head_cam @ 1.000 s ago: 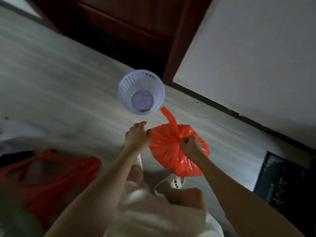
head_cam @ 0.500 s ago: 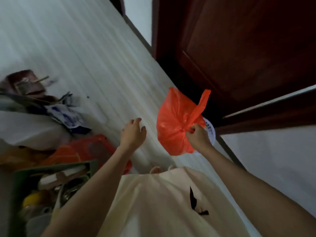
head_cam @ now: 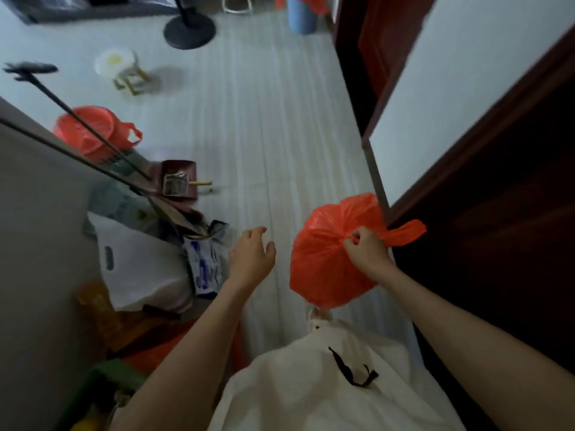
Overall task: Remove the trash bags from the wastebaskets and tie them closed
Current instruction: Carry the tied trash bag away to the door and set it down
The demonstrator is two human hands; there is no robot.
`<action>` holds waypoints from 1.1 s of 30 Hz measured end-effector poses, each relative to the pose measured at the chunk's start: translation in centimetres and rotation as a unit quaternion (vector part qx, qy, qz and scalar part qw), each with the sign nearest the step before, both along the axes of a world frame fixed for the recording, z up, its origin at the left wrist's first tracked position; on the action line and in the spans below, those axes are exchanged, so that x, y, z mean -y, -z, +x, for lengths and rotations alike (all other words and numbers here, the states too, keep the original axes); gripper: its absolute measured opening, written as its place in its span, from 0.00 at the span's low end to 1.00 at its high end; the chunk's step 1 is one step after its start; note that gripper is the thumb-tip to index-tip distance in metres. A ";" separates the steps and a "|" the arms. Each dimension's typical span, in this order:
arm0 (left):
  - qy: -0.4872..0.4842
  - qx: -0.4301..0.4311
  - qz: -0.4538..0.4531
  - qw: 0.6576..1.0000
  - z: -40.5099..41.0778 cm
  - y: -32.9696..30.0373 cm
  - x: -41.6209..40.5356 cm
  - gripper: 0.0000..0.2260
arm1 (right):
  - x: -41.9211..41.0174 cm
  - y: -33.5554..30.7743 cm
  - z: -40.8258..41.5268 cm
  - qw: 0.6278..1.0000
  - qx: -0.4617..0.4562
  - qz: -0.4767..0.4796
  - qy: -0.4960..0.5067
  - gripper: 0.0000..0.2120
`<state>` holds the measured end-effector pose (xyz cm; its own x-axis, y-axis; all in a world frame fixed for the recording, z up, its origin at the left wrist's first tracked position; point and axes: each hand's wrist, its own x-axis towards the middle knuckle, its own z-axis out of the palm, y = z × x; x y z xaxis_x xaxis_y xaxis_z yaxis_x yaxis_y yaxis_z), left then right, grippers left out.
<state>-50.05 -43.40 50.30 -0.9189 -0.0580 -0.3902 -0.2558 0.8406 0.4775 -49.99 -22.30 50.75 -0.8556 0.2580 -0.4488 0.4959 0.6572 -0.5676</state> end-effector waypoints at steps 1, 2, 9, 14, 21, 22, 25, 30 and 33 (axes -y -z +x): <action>-0.018 -0.002 0.003 1.000 -2.0 -0.4 0.4 0.20 | 0.6 -0.1 -2.5 1.000 0.008 0.001 -0.020 0.12; -0.037 -0.011 0.004 0.999 -3.8 -0.8 0.9 0.20 | 1.3 -0.2 -5.0 0.999 0.011 0.000 -0.038 0.12; -0.142 -0.007 0.011 0.990 -18.5 -0.2 8.0 0.20 | 8.0 0.4 -24.7 0.996 -0.011 0.009 -0.091 0.12; -0.152 -0.008 0.004 0.988 -33.0 0.5 14.7 0.20 | 14.4 0.6 -40.1 0.994 -0.022 0.033 -0.102 0.11; -0.173 -0.021 -0.038 0.984 -51.9 -2.0 23.4 0.19 | 24.0 -1.7 -60.0 0.989 -0.028 0.029 -0.145 0.13; -0.172 -0.023 -0.045 0.984 -54.2 -2.1 24.3 0.20 | 25.2 -1.9 -62.6 0.987 -0.029 0.028 -0.153 0.13; -0.182 -0.030 -0.058 0.981 -61.7 -2.0 27.6 0.20 | 29.3 -2.2 -71.2 0.983 -0.030 0.017 -0.183 0.13; -0.222 -0.055 -0.112 0.967 -76.6 -1.1 34.9 0.22 | 38.7 -1.8 -87.8 0.955 -0.058 0.017 -0.289 0.12; -0.267 -0.033 -0.138 0.953 -85.3 -1.9 40.3 0.25 | 46.1 -2.8 -97.7 0.925 -0.061 0.034 -0.373 0.11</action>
